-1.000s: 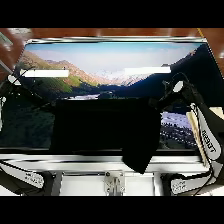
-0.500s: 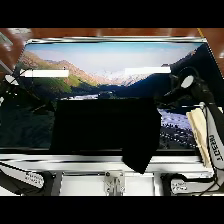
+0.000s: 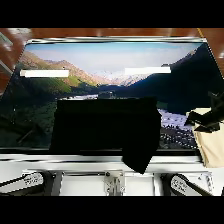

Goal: Fold the shirts.

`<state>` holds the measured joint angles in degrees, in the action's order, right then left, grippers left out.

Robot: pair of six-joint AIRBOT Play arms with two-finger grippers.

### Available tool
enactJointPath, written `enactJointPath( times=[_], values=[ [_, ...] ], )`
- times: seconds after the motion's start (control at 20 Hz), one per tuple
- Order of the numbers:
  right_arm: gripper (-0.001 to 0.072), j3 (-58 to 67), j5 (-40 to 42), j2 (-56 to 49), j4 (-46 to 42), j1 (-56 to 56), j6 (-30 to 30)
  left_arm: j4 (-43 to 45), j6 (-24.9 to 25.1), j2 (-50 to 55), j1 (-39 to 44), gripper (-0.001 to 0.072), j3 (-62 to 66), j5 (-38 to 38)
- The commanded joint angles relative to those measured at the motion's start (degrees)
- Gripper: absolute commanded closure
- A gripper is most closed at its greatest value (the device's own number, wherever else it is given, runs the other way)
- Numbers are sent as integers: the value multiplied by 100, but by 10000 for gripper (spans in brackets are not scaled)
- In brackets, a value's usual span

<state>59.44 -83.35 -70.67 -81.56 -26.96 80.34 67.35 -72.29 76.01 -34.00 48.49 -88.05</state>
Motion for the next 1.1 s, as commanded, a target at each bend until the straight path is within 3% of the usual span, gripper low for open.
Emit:
enactJointPath(
  times=[0.0,0.3,0.8,0.85,0.9,1.05],
  values=[
    [88,-706,306,238,382,-538,-363,-46,354,-367,-625,88,-1200,444],
    [88,-839,907,238,1340,-535,-376,-155,525,-188,-525,89,-1574,890],
    [88,-839,905,238,1357,-535,-378,-953,756,57,-525,120,-1932,1355],
    [88,-839,896,238,1357,-535,-378,-953,761,72,-527,219,-2017,1414],
    [88,-859,876,238,1353,-535,-380,-951,785,76,-527,365,-2068,1456],
    [89,-1209,837,238,1346,-531,-409,-957,780,72,-527,647,-2068,1475]
  ],
)
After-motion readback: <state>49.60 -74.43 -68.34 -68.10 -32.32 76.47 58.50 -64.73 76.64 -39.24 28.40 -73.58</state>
